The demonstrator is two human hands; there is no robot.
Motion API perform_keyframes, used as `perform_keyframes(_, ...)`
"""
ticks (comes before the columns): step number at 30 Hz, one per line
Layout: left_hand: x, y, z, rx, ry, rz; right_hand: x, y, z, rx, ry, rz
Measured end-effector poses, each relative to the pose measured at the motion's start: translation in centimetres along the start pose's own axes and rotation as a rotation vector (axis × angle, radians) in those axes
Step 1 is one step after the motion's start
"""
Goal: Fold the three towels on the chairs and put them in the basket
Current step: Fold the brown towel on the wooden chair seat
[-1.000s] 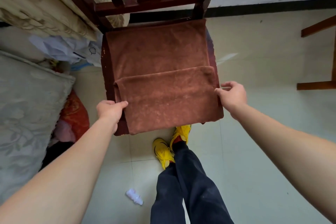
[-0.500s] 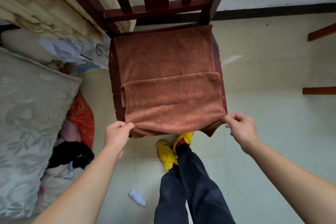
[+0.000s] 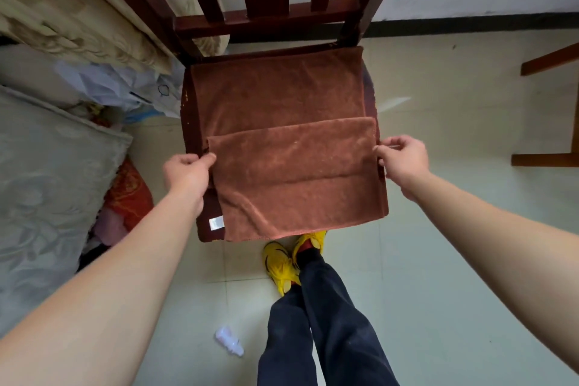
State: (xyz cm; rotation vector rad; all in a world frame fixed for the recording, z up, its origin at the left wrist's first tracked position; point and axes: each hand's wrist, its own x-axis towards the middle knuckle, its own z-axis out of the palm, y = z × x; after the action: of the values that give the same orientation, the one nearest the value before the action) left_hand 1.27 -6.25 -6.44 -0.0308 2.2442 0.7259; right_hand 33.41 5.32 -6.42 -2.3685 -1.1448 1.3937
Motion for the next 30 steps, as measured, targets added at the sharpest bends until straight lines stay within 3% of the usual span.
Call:
perform_keyframes(7, -5.3, -9.6, -0.4, 0.292, -0.044, -0.277, -4.6, 7.9, -0.1, -0.33, -0.063, 0.199)
perform_keyframes(10, -6.5, -10.8, 0.0, 0.017, -0.01, -0.557, -4.9, 9.7, 0.8, -0.215, -0.05, 0.273)
perform_keyframes(12, -6.6, -10.9, 0.4, -0.187, -0.075, -0.644, -4.6, 10.2, 1.4, -0.047, -0.044, 0.326)
perform_keyframes(20, -7.2, -10.5, -1.4, -0.365, -0.05, -0.541, -7.1, 9.5, -0.5, 0.172, 0.009, 0.331)
perform_keyframes(30, -16.7, -8.5, -10.1, -0.519, -0.096, -0.429, -18.5, 5.9, -7.1, 0.437, -0.045, 0.267)
